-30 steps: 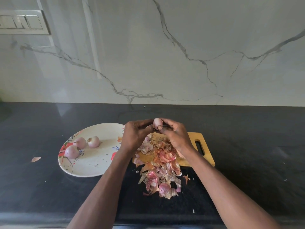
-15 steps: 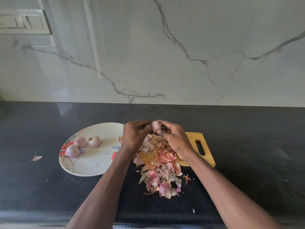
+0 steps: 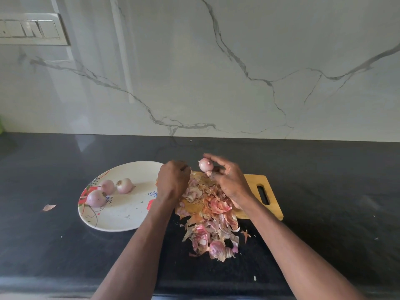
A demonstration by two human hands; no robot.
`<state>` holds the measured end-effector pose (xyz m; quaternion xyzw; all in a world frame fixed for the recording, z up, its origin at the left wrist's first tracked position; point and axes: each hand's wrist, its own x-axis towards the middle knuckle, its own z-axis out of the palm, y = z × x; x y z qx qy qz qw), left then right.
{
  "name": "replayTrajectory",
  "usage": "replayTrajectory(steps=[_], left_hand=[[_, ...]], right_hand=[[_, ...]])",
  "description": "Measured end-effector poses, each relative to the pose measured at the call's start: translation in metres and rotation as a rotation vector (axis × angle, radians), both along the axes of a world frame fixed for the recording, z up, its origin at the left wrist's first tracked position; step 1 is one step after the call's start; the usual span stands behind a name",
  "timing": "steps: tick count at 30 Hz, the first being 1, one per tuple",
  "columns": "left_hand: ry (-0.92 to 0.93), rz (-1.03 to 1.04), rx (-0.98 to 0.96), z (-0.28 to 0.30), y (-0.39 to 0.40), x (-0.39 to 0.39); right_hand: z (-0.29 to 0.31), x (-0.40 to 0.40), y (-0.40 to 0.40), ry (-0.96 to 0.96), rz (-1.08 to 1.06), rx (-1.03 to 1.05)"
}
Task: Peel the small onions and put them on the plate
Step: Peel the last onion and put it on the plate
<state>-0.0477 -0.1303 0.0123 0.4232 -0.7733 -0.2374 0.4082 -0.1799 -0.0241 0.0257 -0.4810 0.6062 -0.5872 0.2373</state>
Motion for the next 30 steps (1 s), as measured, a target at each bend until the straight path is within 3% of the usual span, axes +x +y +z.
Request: replayTrajectory(steps=[2, 6, 9, 20, 30], left_hand=[[-0.042, -0.054, -0.065, 0.004, 0.003, 0.001], [0.150, -0.298, -0.046, 0.014, 0.009, 0.006], [0.149, -0.460, -0.027, 0.013, 0.013, 0.007], [0.052, -0.452, -0.127, 0.004, 0.005, 0.009], [0.130, -0.415, -0.071, 0.003, 0.007, 0.009]], right_hand=[[-0.001, -0.001, 0.000, 0.026, -0.025, 0.021], [-0.003, -0.005, -0.003, 0.143, -0.080, 0.025], [0.000, -0.007, 0.001, 0.197, -0.076, 0.066], [0.004, -0.011, 0.009, 0.459, -0.008, 0.225], [0.005, -0.004, 0.012, 0.439, -0.031, 0.185]])
